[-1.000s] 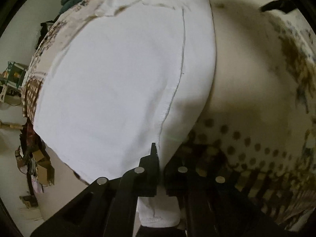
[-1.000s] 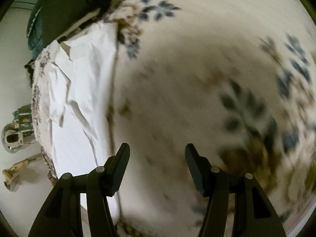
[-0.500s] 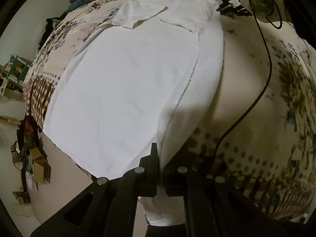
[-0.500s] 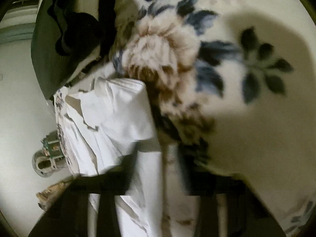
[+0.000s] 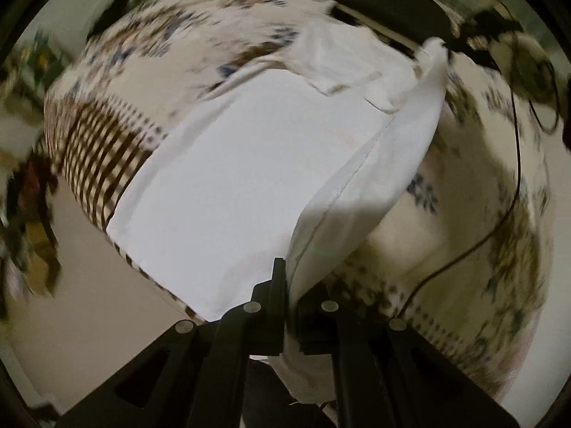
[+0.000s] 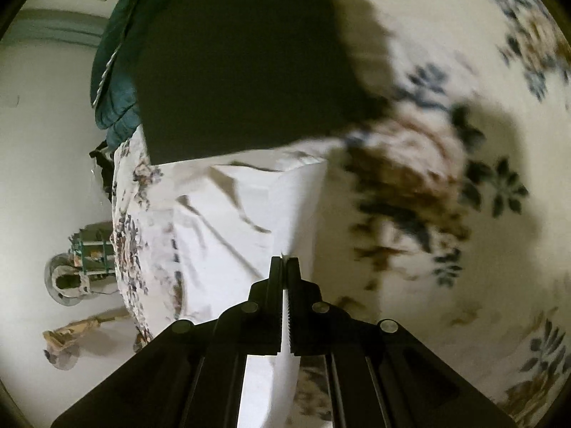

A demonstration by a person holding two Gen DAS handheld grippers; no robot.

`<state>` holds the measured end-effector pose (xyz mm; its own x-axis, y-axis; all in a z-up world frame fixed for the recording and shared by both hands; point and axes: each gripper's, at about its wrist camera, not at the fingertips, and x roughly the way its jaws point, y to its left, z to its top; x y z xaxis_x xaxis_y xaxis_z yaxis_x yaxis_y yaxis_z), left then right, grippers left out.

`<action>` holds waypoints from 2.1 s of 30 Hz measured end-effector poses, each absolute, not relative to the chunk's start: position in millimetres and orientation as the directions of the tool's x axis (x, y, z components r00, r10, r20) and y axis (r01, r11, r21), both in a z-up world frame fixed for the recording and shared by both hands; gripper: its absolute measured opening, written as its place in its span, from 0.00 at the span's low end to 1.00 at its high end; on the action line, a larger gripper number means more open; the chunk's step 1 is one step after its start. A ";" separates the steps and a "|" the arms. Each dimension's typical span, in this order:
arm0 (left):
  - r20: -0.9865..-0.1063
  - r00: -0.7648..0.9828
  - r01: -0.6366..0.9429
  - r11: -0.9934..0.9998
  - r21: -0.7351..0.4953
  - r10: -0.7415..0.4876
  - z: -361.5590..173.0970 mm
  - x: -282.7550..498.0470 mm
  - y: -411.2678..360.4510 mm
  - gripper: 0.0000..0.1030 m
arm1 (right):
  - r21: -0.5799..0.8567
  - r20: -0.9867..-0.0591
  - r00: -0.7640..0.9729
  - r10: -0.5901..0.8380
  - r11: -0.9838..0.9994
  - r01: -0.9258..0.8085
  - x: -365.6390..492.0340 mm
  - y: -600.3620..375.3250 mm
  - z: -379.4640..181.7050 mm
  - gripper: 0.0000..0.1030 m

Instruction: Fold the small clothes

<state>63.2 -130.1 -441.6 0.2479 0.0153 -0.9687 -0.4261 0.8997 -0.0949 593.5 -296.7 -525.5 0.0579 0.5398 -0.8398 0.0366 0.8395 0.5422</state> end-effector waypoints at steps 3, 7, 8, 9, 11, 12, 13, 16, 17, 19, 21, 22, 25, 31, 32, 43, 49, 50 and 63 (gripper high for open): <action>-0.967 0.253 -0.492 0.855 -0.165 -0.040 -446.5 64.0 -76.1 0.03 | 0.504 -0.863 0.062 0.502 0.864 0.016 597.6 -254.8 -506.5 0.02; -0.962 0.262 -0.541 0.813 -0.215 -0.080 -464.9 70.4 -11.7 0.03 | 0.421 -0.905 0.057 0.421 0.907 -0.028 610.4 -166.9 -504.1 0.02; -0.960 0.263 -0.548 0.804 -0.229 -0.094 -471.9 71.9 3.4 0.03 | 0.401 -0.914 0.051 0.403 0.915 -0.044 613.2 -141.0 -509.5 0.02; -0.961 0.257 -0.559 0.795 -0.233 -0.102 -484.3 73.6 21.6 0.03 | 0.373 -0.925 0.050 0.376 0.926 -0.057 616.0 -118.4 -514.5 0.02; -0.961 0.245 -0.572 0.781 -0.251 -0.129 -499.9 75.2 43.4 0.03 | 0.310 -0.949 0.040 0.314 0.947 -0.081 620.4 -76.6 -531.9 0.02; -0.961 0.233 -0.579 0.773 -0.260 -0.149 -513.4 76.5 57.6 0.03 | 0.280 -0.958 0.035 0.284 0.956 -0.091 623.4 -57.5 -539.8 0.02; -0.961 0.222 -0.585 0.766 -0.268 -0.167 -522.7 77.0 67.1 0.03 | 0.247 -0.967 0.031 0.251 0.964 -0.102 625.6 -40.2 -551.3 0.01; -0.949 0.201 -0.593 0.740 -0.316 -0.244 -545.5 77.2 89.3 0.06 | 0.175 -0.983 0.025 0.179 0.978 -0.117 627.1 -1.0 -574.8 0.02; -0.948 0.193 -0.595 0.739 -0.318 -0.253 -549.8 76.6 93.0 0.07 | 0.154 -0.987 0.022 0.158 0.980 -0.123 628.7 7.0 -581.0 0.02; -0.942 0.175 -0.604 0.724 -0.333 -0.287 -561.7 69.3 104.8 0.09 | 0.125 -0.992 0.005 0.126 0.986 -0.113 630.6 20.7 -592.1 0.02; -0.941 0.160 -0.614 0.716 -0.332 -0.299 -568.8 58.4 116.3 0.14 | 0.129 -0.992 -0.028 0.127 0.987 -0.098 631.2 28.9 -601.4 0.03; -0.941 0.156 -0.616 0.715 -0.330 -0.300 -570.1 53.2 121.4 0.16 | 0.125 -0.992 -0.033 0.122 0.988 -0.093 630.8 31.6 -603.4 0.03; -0.947 0.127 -0.627 0.715 -0.308 -0.296 -570.7 31.6 137.6 0.17 | 0.146 -0.988 -0.058 0.141 0.986 -0.086 629.2 34.5 -607.2 0.11; -0.969 0.117 -0.617 0.749 -0.242 -0.217 -542.8 18.1 154.9 0.14 | 0.350 -0.932 -0.093 0.350 0.937 0.012 607.4 0.6 -581.8 0.58; -0.971 0.134 -0.606 0.759 -0.238 -0.198 -535.2 20.5 155.3 0.14 | 0.371 -0.924 -0.092 0.371 0.928 0.021 600.8 -10.1 -576.4 0.61; -0.925 0.380 -0.431 0.884 -0.180 -0.003 -459.9 167.9 129.6 0.54 | 0.327 -0.945 0.002 0.327 0.945 0.021 495.3 -150.3 -556.7 0.76; -0.878 0.479 -0.304 0.937 -0.170 -0.004 -448.3 294.4 95.6 0.99 | 0.380 -0.925 0.051 0.377 0.922 0.076 485.7 -186.8 -571.0 0.80; -0.877 0.481 -0.278 0.944 -0.176 -0.022 -451.7 317.3 89.2 0.99 | 0.390 -0.920 0.064 0.386 0.917 0.081 489.1 -189.8 -571.7 0.81; -0.866 0.263 0.104 0.905 -0.412 -0.425 -563.8 546.3 47.5 0.99 | 0.541 -0.841 0.149 0.520 0.805 0.244 610.6 -200.9 -628.0 0.81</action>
